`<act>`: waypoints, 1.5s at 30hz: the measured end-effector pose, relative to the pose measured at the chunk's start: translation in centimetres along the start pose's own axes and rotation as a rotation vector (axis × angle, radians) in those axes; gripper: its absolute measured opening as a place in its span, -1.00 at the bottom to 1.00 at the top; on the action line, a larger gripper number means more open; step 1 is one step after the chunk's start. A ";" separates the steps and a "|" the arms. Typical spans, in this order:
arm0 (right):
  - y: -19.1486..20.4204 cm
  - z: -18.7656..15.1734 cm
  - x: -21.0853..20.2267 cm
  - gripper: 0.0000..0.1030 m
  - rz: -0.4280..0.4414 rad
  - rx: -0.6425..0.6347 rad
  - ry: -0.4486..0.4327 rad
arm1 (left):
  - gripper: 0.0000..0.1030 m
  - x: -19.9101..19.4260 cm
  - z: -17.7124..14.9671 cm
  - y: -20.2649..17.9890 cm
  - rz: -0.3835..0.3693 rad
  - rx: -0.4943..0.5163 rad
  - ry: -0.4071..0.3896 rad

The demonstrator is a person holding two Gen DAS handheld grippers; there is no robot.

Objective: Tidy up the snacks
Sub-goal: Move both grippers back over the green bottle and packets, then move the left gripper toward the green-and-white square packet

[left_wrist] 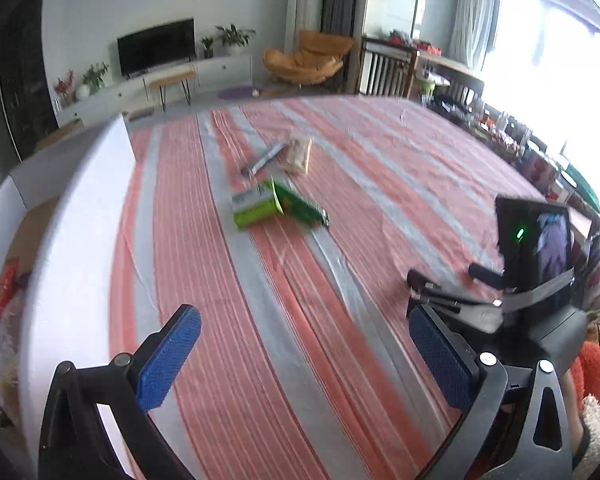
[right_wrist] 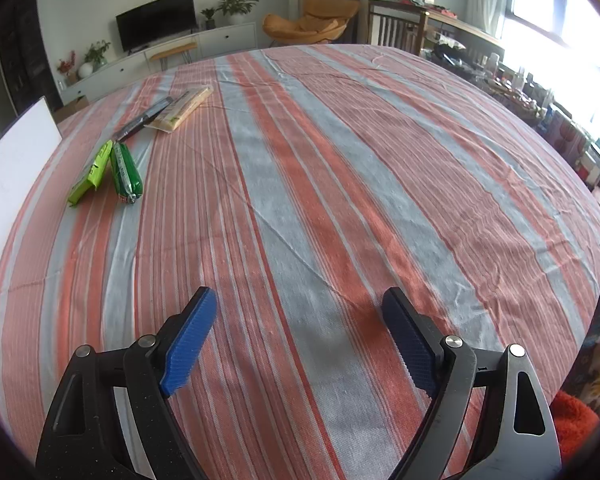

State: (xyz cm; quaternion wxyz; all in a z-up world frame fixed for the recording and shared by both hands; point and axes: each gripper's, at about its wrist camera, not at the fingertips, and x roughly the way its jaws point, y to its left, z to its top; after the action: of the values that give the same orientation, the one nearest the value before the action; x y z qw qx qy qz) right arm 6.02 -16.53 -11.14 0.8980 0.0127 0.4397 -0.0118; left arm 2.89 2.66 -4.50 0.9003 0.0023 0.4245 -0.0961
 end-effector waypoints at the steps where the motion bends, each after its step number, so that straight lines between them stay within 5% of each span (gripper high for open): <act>1: 0.0 0.0 0.0 0.69 0.000 0.000 0.000 | 1.00 1.5 -0.3 -0.2 -0.008 0.000 0.043; 7: 0.0 0.0 0.0 0.70 0.000 0.000 0.000 | 0.99 6.5 -2.6 0.3 0.027 -0.012 0.157; 24: 0.0 0.0 0.0 0.71 -0.001 0.000 -0.001 | 1.00 7.0 -3.5 0.6 0.071 0.035 0.104; 45: -0.1 0.0 0.1 0.71 -0.001 0.000 -0.001 | 1.00 6.9 -3.5 0.7 0.044 0.073 0.159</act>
State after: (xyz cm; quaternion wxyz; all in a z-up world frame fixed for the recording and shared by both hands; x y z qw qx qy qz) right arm 6.05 -16.60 -11.24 0.8982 0.0123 0.4392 -0.0125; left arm 4.61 2.46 -12.04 0.8649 0.0520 0.4908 -0.0912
